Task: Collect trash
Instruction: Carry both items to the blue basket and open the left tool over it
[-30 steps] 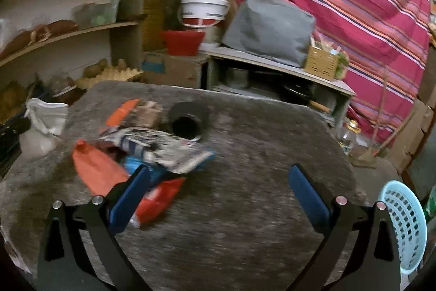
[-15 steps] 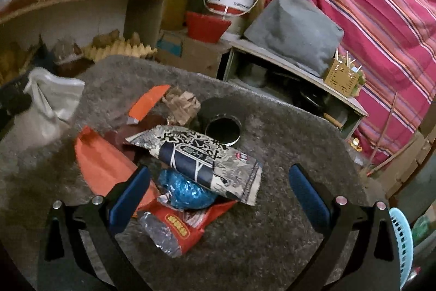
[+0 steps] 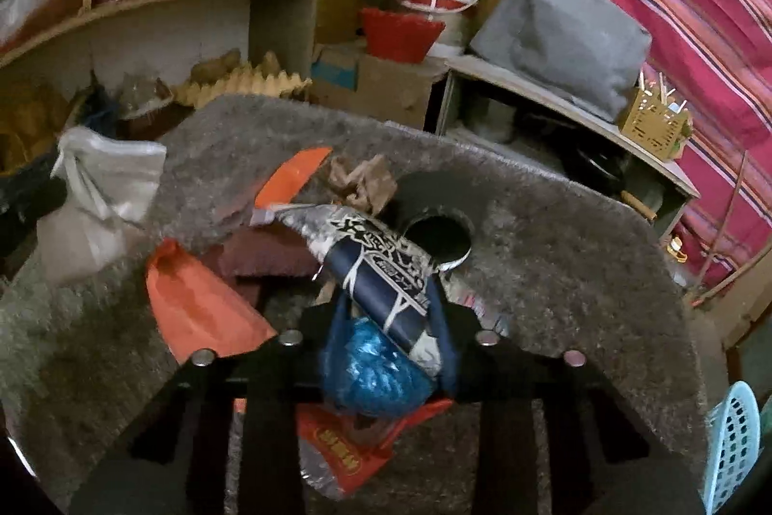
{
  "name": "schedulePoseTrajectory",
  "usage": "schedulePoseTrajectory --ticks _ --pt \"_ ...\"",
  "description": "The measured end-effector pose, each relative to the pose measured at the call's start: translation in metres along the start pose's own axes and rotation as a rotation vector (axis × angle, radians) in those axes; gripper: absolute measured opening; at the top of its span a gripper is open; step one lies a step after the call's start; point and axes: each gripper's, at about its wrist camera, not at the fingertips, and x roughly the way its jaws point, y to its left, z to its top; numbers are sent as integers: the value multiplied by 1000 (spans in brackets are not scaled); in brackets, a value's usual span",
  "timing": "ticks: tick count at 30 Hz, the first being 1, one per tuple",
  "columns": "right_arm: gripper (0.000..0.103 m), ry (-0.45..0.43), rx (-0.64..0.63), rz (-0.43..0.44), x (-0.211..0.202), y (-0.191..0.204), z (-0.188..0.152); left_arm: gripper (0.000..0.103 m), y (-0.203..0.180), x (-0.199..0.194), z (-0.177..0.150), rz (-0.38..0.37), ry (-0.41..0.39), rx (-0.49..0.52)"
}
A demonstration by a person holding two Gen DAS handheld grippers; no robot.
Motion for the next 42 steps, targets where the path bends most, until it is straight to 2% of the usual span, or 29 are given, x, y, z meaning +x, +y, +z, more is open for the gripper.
schedulePoseTrajectory --ticks 7,12,17,22,30,37,42 --pt "11 -50 20 2 -18 -19 1 2 -10 -17 8 -7 -33 9" --pt "9 -73 33 -15 -37 -41 -4 2 -23 -31 15 -33 -60 4" --pt "9 -83 48 -45 -58 -71 -13 2 -56 -44 19 -65 -82 28" --pt "9 -89 80 -85 -80 -110 -26 2 -105 -53 20 -129 -100 67" --pt "9 -85 176 -173 -115 -187 -57 2 -190 -48 15 -237 -77 119" --pt "9 -60 285 -259 -145 -271 -100 2 -274 -39 1 -334 -45 170" --pt "9 -37 357 -336 -167 -324 -136 2 -332 -48 -13 -416 -53 219"
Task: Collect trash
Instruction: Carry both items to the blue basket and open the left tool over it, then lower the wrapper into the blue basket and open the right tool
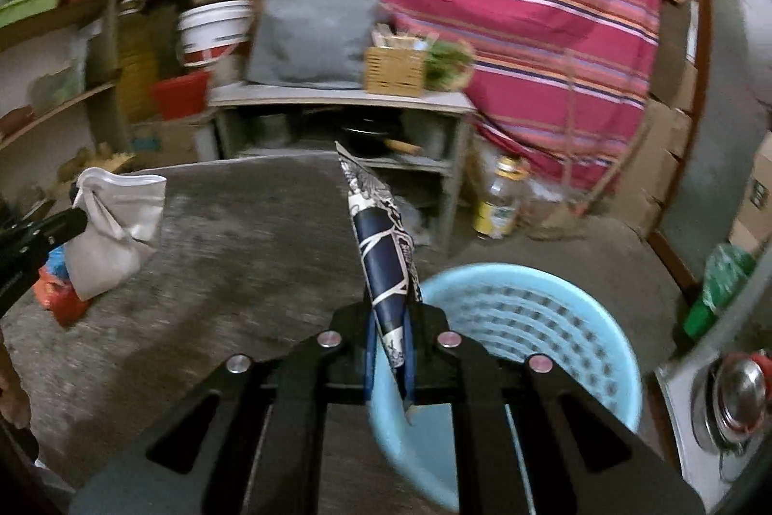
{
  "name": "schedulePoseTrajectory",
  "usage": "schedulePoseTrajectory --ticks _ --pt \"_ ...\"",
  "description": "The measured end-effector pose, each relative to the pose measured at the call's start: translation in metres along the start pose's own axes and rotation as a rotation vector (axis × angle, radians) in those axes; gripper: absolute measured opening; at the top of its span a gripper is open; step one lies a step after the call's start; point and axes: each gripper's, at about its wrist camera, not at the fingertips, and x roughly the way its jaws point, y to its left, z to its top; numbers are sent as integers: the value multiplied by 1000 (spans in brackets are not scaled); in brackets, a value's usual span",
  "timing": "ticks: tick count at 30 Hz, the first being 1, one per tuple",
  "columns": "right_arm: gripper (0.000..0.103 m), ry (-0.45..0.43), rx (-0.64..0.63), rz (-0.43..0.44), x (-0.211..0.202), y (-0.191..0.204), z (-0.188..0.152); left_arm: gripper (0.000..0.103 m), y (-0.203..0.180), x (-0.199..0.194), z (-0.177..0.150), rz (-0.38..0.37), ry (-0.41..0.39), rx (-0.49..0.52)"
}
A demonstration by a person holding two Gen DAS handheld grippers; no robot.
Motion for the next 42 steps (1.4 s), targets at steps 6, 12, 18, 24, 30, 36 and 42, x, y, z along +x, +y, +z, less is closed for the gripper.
schedulePoseTrajectory --ticks 6,12,18,24,30,36,42 --pt "9 11 82 -61 1 -63 -11 2 -78 28 3 -157 12 21" --pt "9 10 144 -103 5 -103 -15 2 -140 55 7 -249 23 78" --pt "9 35 174 -130 8 -131 -33 2 -185 82 -12 -288 66 129" --pt "9 58 191 -140 14 -144 -43 16 -198 103 -20 -284 93 147" --pt "9 63 193 -122 17 -141 -43 73 -188 101 -20 -245 92 126" --pt "9 68 173 -101 24 -125 -41 97 -158 87 -15 -150 49 75" --pt "11 87 189 -79 37 -113 -41 97 -130 78 -13 -81 55 64"
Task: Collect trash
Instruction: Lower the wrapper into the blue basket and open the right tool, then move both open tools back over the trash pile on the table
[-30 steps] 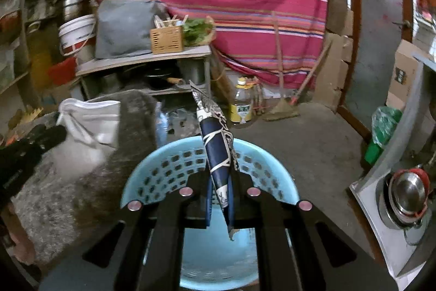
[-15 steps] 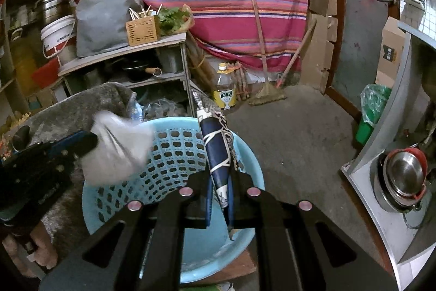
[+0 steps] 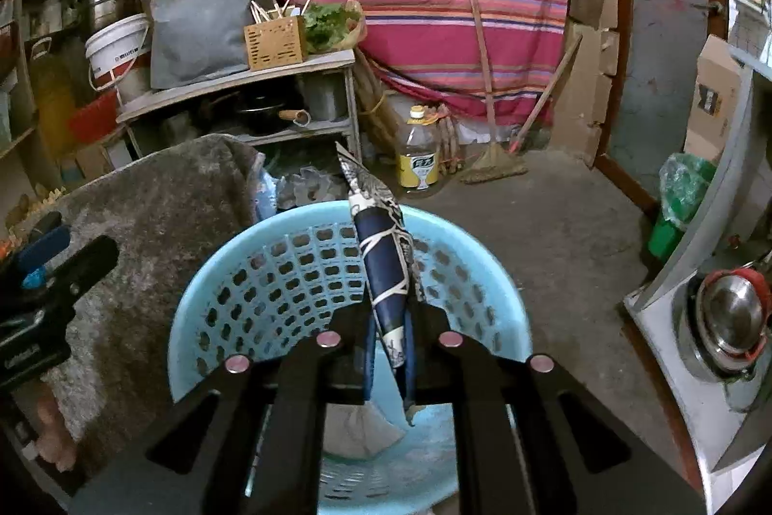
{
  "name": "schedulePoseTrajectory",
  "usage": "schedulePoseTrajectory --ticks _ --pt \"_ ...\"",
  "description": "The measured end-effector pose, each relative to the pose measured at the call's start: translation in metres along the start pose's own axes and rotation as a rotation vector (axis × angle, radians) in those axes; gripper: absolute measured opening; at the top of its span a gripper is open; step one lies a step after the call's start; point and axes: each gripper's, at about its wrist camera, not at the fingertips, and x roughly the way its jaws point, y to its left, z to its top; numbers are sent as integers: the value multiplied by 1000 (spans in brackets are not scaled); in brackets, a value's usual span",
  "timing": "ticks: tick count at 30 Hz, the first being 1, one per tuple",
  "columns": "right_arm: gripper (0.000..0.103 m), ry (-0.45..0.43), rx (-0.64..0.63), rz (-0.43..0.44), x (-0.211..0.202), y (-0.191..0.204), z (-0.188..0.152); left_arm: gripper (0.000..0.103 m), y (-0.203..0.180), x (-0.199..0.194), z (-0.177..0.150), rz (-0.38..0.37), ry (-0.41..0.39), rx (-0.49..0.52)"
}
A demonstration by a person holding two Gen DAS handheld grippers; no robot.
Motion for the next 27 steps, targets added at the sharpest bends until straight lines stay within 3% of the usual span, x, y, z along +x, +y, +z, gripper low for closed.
schedulePoseTrajectory --ticks 1,2,3,5,8,17,27 --pt "12 8 6 -6 3 3 0 97 5 -3 0 12 0 -2" --pt "24 16 11 -22 6 6 0 97 8 -6 0 18 -1 -5" --pt "46 19 15 -33 7 8 0 97 13 -9 0 24 -2 -8" --pt "61 16 20 -41 9 13 0 97 23 -16 1 41 -10 -13" --pt "63 41 11 -59 14 20 -2 98 38 -26 3 70 -22 -16" --pt "87 -7 -19 -83 -5 51 -1 98 83 -55 3 138 -51 -37" --pt "94 -100 -73 7 -41 125 4 98 143 -98 -1 232 -87 -15"
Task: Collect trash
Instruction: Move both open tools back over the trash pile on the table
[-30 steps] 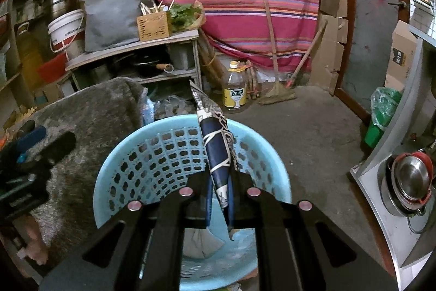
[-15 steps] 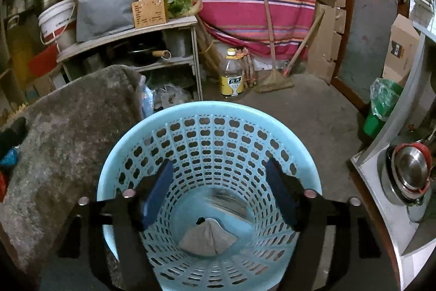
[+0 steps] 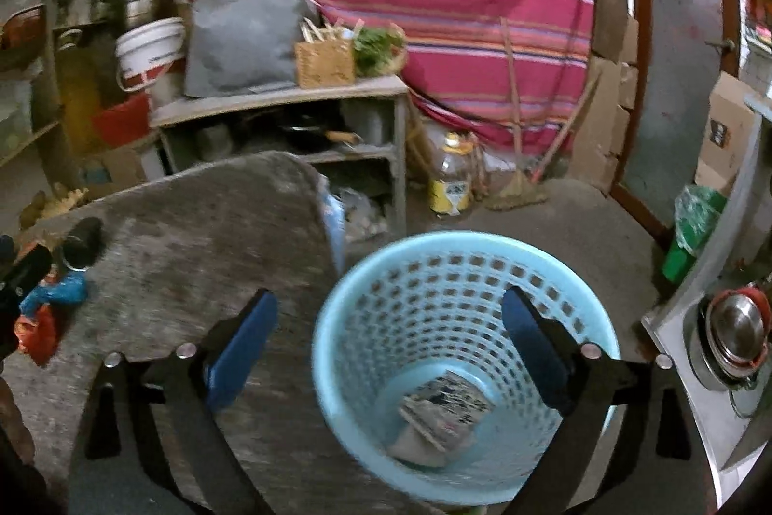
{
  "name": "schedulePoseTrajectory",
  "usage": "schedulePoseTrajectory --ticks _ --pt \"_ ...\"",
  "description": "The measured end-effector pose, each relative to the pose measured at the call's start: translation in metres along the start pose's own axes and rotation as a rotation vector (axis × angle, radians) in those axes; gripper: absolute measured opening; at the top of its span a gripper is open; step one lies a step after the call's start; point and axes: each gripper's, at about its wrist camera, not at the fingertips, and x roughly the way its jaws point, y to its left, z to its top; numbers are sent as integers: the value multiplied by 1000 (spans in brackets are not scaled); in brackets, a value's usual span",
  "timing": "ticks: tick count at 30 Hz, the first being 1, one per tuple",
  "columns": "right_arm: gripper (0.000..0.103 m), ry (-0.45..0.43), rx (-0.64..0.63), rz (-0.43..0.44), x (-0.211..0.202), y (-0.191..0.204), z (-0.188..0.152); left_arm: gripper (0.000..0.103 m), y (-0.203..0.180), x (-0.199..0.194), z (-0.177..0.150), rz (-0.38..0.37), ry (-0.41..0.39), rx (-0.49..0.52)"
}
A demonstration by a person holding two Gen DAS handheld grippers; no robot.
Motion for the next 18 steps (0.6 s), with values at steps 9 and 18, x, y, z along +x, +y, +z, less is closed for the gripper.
schedulePoseTrajectory --ticks 9,18 --pt "96 7 -102 45 5 77 -3 98 81 -24 -9 94 -11 -32" --pt "96 20 -73 93 14 120 -2 98 145 -35 -26 189 3 -39"
